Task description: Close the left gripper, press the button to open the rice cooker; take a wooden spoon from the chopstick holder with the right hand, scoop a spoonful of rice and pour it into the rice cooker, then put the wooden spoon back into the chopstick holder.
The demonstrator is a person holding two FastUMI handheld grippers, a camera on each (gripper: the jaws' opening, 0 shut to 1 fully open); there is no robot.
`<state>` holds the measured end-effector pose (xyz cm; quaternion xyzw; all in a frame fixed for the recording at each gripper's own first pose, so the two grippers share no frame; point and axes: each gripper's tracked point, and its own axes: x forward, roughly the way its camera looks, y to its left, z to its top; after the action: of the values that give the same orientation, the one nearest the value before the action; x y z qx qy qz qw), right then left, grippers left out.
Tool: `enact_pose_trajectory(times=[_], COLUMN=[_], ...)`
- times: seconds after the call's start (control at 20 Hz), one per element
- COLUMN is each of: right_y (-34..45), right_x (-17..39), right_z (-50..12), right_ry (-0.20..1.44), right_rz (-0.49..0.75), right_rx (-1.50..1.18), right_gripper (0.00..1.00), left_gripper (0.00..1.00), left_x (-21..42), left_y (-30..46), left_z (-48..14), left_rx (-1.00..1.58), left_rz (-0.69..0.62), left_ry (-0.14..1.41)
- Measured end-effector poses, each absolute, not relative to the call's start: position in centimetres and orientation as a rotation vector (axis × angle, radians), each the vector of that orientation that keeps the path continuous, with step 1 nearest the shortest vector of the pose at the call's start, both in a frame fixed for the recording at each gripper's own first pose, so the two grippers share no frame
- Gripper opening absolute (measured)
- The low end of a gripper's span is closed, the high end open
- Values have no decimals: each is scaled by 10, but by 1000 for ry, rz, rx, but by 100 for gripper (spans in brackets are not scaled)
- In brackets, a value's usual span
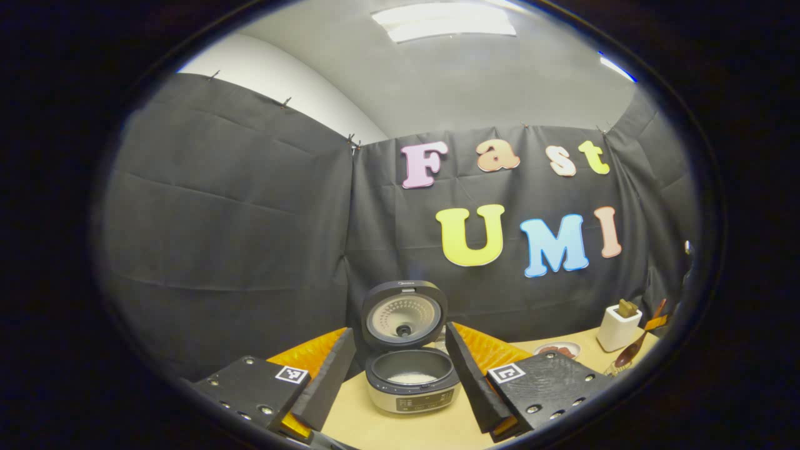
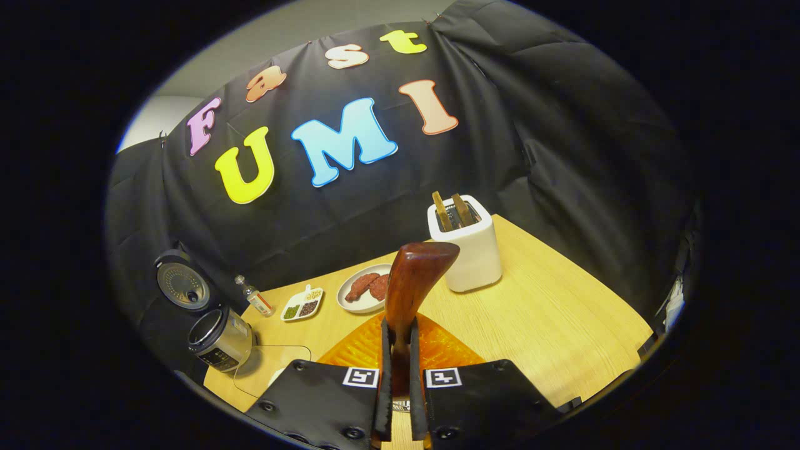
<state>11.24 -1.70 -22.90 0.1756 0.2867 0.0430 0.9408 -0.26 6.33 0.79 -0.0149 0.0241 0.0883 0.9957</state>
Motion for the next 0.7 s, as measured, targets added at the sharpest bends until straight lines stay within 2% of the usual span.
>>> enact_pose_trajectory(times=[0.35, 0.45, 0.7], right_y=[-10, -11, -13], right_x=[99, 97, 87], right_z=[-272, -280, -278], right_ry=[669, 681, 682], right_rz=[84, 75, 93], right_rx=[395, 408, 440], right_gripper=[14, 17, 20], left_gripper=[87, 87, 87], left_x=[-8, -10, -2], left_y=[66, 66, 61], left_z=[7, 7, 5], left_rx=[-25, -22, -28], left_rz=[196, 197, 181], left_ry=[54, 55, 58])
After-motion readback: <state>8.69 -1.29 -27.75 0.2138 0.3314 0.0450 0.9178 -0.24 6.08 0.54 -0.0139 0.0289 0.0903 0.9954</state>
